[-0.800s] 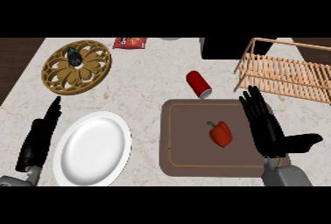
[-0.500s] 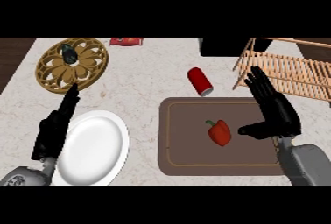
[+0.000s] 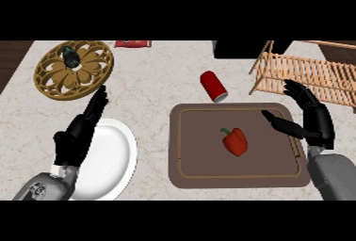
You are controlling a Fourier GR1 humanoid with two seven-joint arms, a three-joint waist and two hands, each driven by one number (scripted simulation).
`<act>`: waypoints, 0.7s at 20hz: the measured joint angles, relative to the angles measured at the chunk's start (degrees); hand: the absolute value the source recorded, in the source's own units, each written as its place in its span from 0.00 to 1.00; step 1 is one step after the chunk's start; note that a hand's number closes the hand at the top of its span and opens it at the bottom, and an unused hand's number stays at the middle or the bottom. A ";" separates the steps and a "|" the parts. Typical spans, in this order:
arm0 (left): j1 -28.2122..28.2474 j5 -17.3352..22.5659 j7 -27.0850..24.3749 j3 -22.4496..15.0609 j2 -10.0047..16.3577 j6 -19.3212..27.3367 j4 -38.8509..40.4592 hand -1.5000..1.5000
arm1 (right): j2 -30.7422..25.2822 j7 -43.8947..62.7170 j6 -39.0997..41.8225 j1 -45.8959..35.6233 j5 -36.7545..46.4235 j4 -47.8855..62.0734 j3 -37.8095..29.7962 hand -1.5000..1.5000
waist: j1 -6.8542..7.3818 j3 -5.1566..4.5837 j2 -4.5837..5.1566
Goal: Pick the bell pepper from the tray and place it in the tiered shelf
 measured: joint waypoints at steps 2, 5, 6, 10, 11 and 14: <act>-1.42 -0.79 -0.68 -0.34 -1.62 -0.14 1.91 0.50 | 1.37 -6.37 0.12 -0.89 -0.70 4.62 -2.40 0.00 | 0.14 0.09 -0.03; -2.23 -1.47 -1.89 -0.07 -3.56 -0.90 4.26 0.50 | 1.06 -10.43 4.98 -2.69 -3.04 7.67 -4.64 0.00 | 0.16 0.12 -0.22; -1.96 -1.39 -2.10 0.07 -3.68 -1.45 4.41 0.50 | 0.03 -10.38 7.31 -3.18 -3.21 8.20 -4.52 0.00 | 0.21 0.11 -0.28; -3.03 -1.76 -1.59 0.77 -4.18 -1.92 5.08 0.50 | -3.75 -6.86 13.23 -2.09 -0.30 5.05 -0.04 0.00 | -0.13 0.06 -0.59; -2.47 -1.86 -2.05 0.77 -4.42 -2.03 5.28 0.50 | -4.98 -6.11 14.29 -1.75 0.67 4.13 0.89 0.00 | -0.14 0.05 -0.63; -3.46 -1.80 -1.60 1.97 -4.31 -2.76 6.33 0.50 | -7.98 0.56 16.07 -2.75 2.87 -1.12 3.45 0.00 | -0.37 0.01 -0.76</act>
